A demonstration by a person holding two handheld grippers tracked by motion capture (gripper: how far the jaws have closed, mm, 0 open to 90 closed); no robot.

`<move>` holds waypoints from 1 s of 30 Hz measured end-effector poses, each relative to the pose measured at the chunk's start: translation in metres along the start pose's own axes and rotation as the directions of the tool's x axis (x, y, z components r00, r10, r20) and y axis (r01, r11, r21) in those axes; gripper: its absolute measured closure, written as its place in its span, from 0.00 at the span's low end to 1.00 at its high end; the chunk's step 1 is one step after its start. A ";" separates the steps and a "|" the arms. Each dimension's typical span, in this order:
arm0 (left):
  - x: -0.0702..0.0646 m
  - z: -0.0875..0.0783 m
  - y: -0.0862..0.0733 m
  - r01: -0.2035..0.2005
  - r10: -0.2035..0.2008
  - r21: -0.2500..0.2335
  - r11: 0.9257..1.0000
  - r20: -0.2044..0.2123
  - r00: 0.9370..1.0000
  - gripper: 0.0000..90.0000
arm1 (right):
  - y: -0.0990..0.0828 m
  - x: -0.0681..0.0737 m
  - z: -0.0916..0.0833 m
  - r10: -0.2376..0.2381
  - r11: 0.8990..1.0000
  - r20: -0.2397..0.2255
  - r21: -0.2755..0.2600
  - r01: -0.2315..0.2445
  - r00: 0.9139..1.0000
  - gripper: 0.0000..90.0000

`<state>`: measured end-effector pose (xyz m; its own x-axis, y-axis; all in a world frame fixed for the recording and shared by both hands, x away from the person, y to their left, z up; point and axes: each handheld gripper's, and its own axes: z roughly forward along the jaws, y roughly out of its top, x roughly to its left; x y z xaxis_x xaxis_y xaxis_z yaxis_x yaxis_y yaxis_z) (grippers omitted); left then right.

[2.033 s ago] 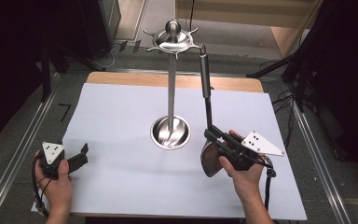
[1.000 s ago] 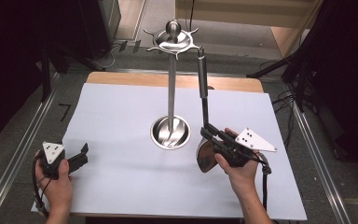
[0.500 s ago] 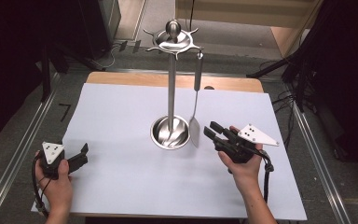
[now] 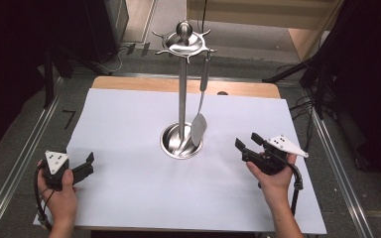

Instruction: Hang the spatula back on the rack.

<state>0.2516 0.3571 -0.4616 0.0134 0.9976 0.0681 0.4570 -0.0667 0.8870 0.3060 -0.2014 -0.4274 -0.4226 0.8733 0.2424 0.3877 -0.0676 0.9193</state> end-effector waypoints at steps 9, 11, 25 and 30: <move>-0.001 0.000 0.000 -0.003 0.003 -0.002 1.000 0.000 1.000 0.17 | -0.015 -0.019 0.001 -0.028 0.997 0.204 0.081 0.012 0.979 0.21; -0.001 0.000 0.000 -0.005 0.005 -0.002 1.000 0.000 1.000 0.17 | -0.018 -0.020 0.002 -0.046 0.994 0.235 0.106 0.021 0.971 0.22; -0.001 0.000 0.000 -0.007 0.007 -0.002 1.000 -0.001 1.000 0.17 | -0.026 -0.041 -0.002 -0.031 0.991 0.286 0.132 -0.007 0.958 0.22; -0.001 0.000 0.000 -0.008 0.008 -0.002 1.000 -0.003 1.000 0.17 | -0.030 -0.047 -0.005 -0.018 0.991 0.293 0.134 -0.022 0.956 0.22</move>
<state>0.2513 0.3561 -0.4617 0.0145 0.9970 0.0764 0.4553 -0.0746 0.8872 0.3100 -0.2434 -0.4650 -0.1708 0.9775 0.1241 0.5032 -0.0218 0.8639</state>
